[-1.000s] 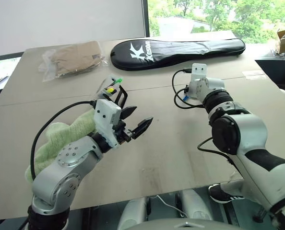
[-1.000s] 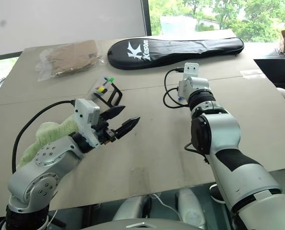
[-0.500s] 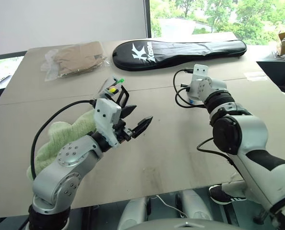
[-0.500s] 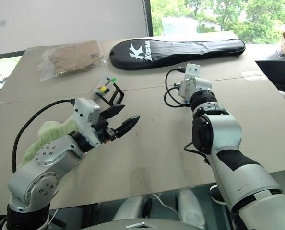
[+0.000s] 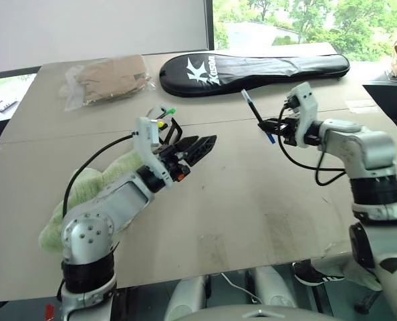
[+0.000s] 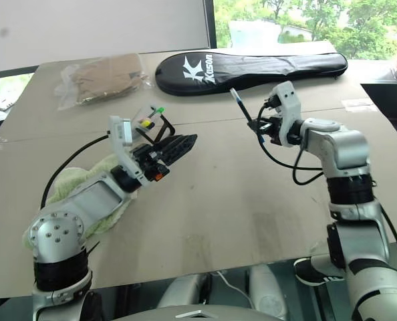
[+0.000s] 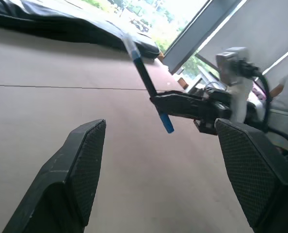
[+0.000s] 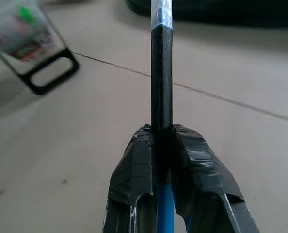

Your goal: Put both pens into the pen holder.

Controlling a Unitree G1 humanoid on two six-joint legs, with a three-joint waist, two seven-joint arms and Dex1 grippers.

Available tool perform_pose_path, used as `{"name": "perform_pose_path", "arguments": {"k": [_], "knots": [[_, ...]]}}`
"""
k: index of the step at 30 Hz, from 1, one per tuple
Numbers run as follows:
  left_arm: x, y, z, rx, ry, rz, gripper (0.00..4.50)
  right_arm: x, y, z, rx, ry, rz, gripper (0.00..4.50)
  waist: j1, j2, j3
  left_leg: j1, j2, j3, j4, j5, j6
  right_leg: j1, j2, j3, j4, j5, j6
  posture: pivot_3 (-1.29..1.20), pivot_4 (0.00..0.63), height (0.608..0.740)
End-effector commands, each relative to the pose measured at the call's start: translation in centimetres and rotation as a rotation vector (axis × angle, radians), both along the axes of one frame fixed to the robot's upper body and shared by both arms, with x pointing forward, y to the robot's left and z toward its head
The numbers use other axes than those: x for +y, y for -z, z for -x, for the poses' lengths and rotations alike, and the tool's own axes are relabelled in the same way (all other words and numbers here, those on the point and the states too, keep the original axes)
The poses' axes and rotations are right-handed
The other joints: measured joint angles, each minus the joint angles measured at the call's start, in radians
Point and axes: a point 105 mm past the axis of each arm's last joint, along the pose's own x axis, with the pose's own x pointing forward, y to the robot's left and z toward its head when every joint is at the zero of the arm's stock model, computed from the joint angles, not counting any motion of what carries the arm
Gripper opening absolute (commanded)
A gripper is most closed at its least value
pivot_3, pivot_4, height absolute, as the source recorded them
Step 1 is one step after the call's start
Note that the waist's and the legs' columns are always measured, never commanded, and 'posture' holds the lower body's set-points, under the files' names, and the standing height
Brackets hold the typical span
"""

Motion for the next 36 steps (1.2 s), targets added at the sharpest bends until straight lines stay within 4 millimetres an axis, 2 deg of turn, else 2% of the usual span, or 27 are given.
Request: {"name": "perform_pose_path", "arguments": {"k": [1,3,9,12,14,15,16,18,23,24,26,30,32,34,36], "knots": [[-0.3,-1.3,-0.3,0.024,0.049,0.1,3.73,2.4,-1.5,5.3,-0.113,-0.244,0.027,0.01,0.009,-0.001,0.0,0.0,0.0,-0.001,0.0,0.0,0.0,0.0,0.0,-0.001,0.0,0.0,0.0,0.0,0.15,0.74],[-0.9,-1.4,-0.4,0.034,0.083,0.097,3.73,2.9,-1.1,6.3,-0.122,-0.277,0.049,0.01,0.013,-0.001,0.0,0.001,0.0,-0.002,0.0,0.0,0.0,0.001,0.0,-0.001,0.001,0.0,0.0,0.0,0.15,0.74],[-1.6,-1.9,-0.8,0.028,0.128,0.086,3.73,3.6,-0.5,7.0,-0.141,-0.304,0.085,0.01,0.031,-0.001,0.0,0.005,-0.002,-0.001,0.0,0.0,0.0,0.003,-0.001,0.0,0.0,0.0,0.0,0.0,0.15,0.74],[-1.8,-2.2,-0.7,0.021,0.145,0.096,3.0,3.8,-0.5,7.2,-0.145,-0.314,0.077,0.0,0.034,-0.001,0.0,0.004,-0.002,-0.002,-0.001,0.0,0.0,0.003,-0.001,-0.001,-0.001,0.0,0.0,0.0,0.15,0.74],[-1.8,-2.2,-0.6,0.023,0.146,0.098,2.11,4.0,-0.6,7.5,-0.15,-0.327,0.069,0.0,0.034,-0.001,0.0,0.004,-0.002,-0.002,-0.001,0.0,0.0,0.003,-0.001,0.0,-0.001,0.0,0.0,0.0,0.15,0.74],[-1.8,-2.2,-0.6,0.023,0.146,0.099,1.5,4.1,-0.6,7.6,-0.15,-0.334,0.066,0.0,0.034,-0.001,0.0,0.004,-0.002,-0.002,-0.001,0.0,0.0,0.003,-0.001,-0.001,-0.001,0.0,0.0,0.0,0.15,0.74],[-1.8,-2.2,-0.6,0.022,0.146,0.099,1.12,4.2,-0.6,7.8,-0.151,-0.341,0.067,0.0,0.034,-0.001,0.0,0.004,-0.002,-0.002,-0.001,0.0,0.0,0.003,-0.001,-0.001,-0.001,0.0,0.0,0.0,0.15,0.74],[-1.9,-2.2,-0.4,0.022,0.152,0.1,0.01,4.3,-0.6,8.0,-0.152,-0.353,0.072,0.0,0.034,-0.001,0.0,0.004,-0.002,-0.002,-0.001,0.0,0.0,0.003,-0.001,-0.001,-0.001,0.0,0.0,0.0,0.15,0.74],[-1.6,-2.7,-0.1,-0.024,0.132,0.065,0.01,4.8,-0.4,8.4,-0.146,-0.39,0.046,0.0,0.033,-0.001,0.0,0.004,-0.002,-0.002,-0.002,0.0,0.0,0.003,-0.001,-0.001,-0.001,0.0,0.0,0.0,0.15,0.74],[-1.4,-3.0,-0.1,-0.057,0.114,0.034,0.0,4.7,-0.7,8.2,-0.15,-0.386,0.03,0.98,0.033,-0.001,0.0,0.004,-0.002,-0.002,-0.002,0.0,0.0,0.003,-0.001,-0.001,-0.001,0.0,0.0,0.0,0.15,0.74],[-0.6,-3.8,-0.1,-0.155,0.053,-0.057,0.0,4.5,-1.1,8.3,-0.195,-0.405,0.035,1.64,0.032,-0.002,0.001,0.004,-0.002,-0.002,-0.002,0.0,0.0,0.003,-0.001,-0.001,-0.001,0.0,0.0,0.0,0.15,0.74],[0.7,-7.7,0.9,-0.396,-0.019,-0.212,0.0,3.1,-1.9,7.7,-0.35,-0.373,0.132,3.55,0.036,-0.003,0.001,0.004,-0.002,-0.002,-0.002,0.0,0.0,0.003,-0.001,-0.002,-0.002,0.0,0.0,0.0,0.15,0.74],[0.9,-9.4,1.3,-0.463,-0.043,-0.214,0.0,2.7,-2.4,7.1,-0.409,-0.34,0.17,4.45,0.039,-0.003,0.002,0.004,-0.002,-0.003,-0.002,0.0,0.0,0.003,-0.001,-0.002,-0.002,0.0,0.0,0.0,0.15,0.74],[1.3,-10.7,1.3,-0.508,-0.092,-0.234,0.0,2.6,-2.8,7.2,-0.456,-0.352,0.184,4.49,0.041,-0.004,0.002,0.004,-0.002,-0.003,-0.002,0.0,0.0,0.003,-0.002,-0.002,-0.002,0.0,0.0,0.0,0.15,0.74],[1.3,-11.4,1.5,-0.646,-0.17,-0.456,0.0,2.2,-3.8,7.2,-0.556,-0.349,0.163,4.49,0.038,-0.006,0.003,0.004,-0.002,-0.003,-0.002,0.0,0.0,0.004,-0.002,-0.002,-0.002,0.0,0.0,0.0,0.15,0.74]]}}
